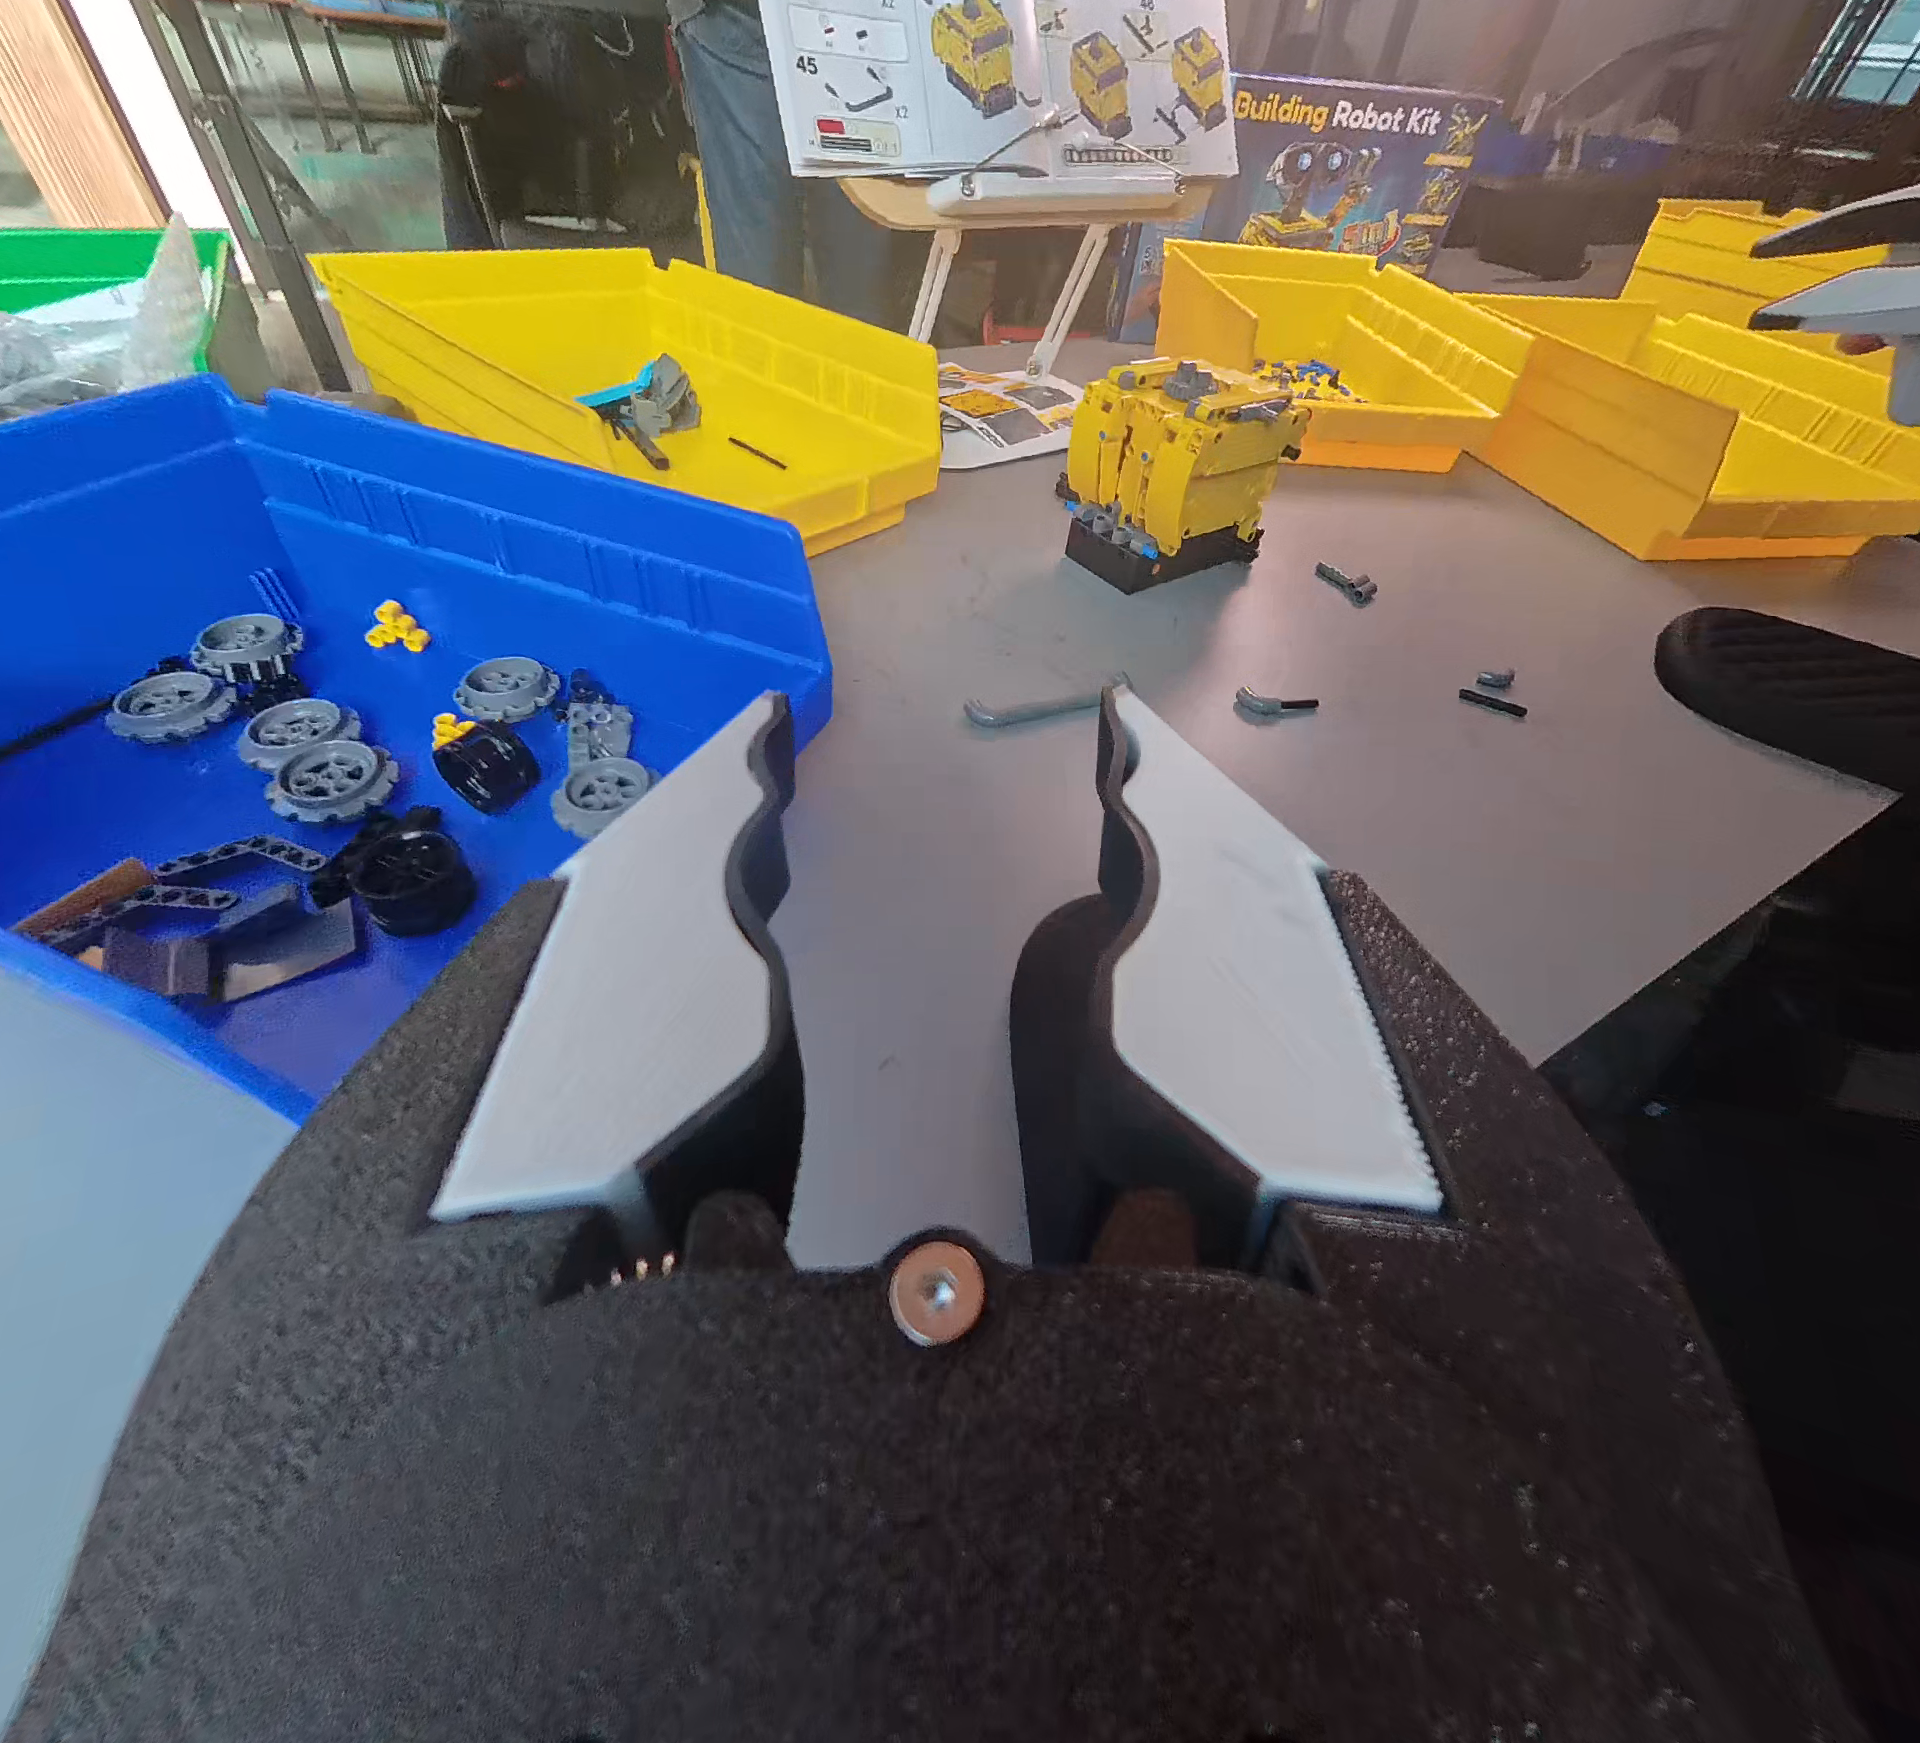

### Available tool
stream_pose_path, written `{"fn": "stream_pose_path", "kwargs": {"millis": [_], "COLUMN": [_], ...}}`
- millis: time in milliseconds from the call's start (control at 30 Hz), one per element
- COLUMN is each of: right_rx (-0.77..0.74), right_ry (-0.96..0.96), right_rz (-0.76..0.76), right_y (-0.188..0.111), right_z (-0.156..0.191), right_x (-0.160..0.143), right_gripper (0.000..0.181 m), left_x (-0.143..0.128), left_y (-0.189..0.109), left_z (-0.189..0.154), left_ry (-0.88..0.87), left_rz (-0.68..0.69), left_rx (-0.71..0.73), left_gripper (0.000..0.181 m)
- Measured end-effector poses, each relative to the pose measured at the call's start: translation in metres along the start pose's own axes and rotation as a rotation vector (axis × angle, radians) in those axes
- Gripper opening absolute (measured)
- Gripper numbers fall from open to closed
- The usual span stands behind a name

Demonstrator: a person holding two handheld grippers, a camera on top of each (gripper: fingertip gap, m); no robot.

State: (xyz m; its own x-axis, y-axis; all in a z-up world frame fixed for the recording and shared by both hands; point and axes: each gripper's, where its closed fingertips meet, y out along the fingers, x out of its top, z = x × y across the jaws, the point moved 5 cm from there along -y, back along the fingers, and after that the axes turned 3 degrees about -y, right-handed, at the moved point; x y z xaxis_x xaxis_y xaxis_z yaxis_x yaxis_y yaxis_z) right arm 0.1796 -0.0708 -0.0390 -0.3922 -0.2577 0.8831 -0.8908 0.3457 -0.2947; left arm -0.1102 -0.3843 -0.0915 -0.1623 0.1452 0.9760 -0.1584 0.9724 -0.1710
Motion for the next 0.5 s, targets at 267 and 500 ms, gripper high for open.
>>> {"fn": "stream_pose_path", "kwargs": {"millis": [267, 500], "right_rx": [0.099, 0.229], "right_ry": [0.011, 0.050], "right_rz": [-0.265, -0.206], "right_y": [-0.095, -0.215], "right_z": [0.066, 0.108], "right_x": [-0.081, -0.087], "right_gripper": [0.052, 0.064], "left_x": [-0.060, -0.053], "left_y": [-0.041, -0.113], "left_z": [-0.095, -0.231], "left_ry": [0.103, 0.038], "left_rz": [-0.096, -0.052], "left_rx": [0.027, 0.025], "left_gripper": [0.061, 0.065]}}
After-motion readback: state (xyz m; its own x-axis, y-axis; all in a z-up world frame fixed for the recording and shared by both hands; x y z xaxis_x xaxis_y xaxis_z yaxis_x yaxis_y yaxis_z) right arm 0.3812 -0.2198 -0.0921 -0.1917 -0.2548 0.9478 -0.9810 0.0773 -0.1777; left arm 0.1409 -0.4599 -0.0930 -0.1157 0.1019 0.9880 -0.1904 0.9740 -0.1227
